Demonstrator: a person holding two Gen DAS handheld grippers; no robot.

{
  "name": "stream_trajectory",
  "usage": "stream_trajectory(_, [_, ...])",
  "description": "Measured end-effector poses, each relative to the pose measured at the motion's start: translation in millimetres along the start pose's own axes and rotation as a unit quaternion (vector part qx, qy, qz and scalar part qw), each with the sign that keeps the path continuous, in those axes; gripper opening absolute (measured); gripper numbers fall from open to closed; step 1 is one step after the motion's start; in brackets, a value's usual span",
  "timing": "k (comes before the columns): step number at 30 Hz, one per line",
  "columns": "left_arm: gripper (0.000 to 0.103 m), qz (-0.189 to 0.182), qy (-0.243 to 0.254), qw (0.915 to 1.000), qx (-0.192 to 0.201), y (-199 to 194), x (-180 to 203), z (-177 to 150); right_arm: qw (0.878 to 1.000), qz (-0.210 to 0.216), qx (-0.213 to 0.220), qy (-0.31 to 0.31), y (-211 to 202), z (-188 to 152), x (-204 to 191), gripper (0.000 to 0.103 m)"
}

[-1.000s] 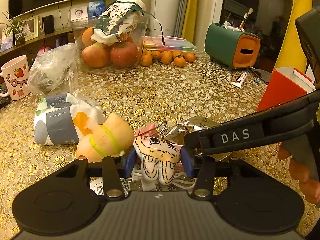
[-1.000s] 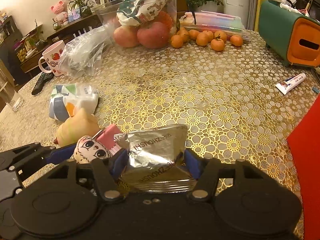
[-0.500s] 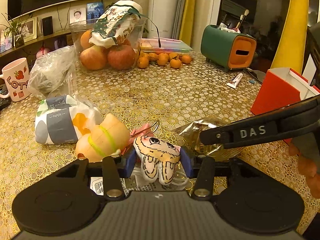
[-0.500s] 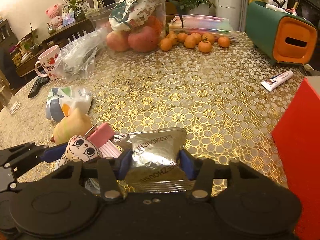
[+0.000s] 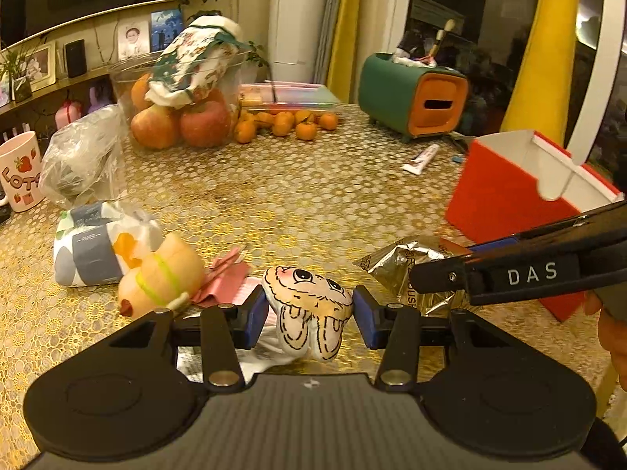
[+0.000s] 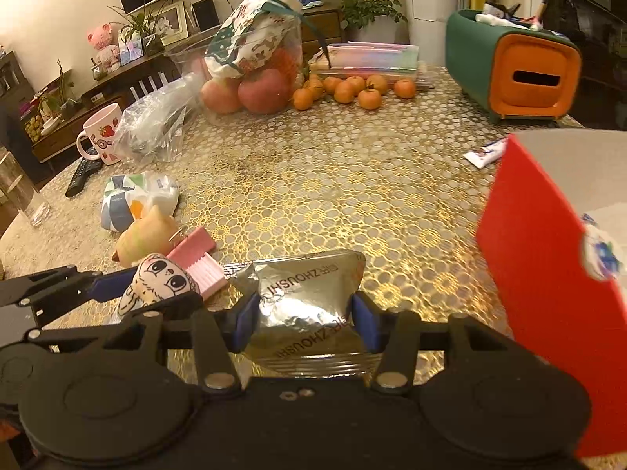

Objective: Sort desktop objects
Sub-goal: 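Carry the plush keychain and silver foil packet over the red box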

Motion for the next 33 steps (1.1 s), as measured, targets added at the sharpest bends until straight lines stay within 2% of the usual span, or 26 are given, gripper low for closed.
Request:
stream_trajectory(20, [0.046, -0.061, 0.050, 0.9968, 0.013, -49.6, 103.5, 27.2, 0.999, -0.022, 0.038, 0.027, -111.0, -19.8, 71.6, 0.051])
stream_trajectory(33, [0.046, -0.099, 0.078, 0.9921, 0.005, -37.0, 156.0, 51.9, 0.995, -0.056, 0.067, 0.049, -148.0, -21.4, 139.1, 0.051])
Point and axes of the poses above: each gripper's, at about its wrist camera, not at the fingertips, and y roughly the way its jaws point, x to its right, z to its top, the point moved 2 cm from there along y, roughly the way its jaws point, and after that the axes turned 12 degrees about -z, right-handed, at the moved point
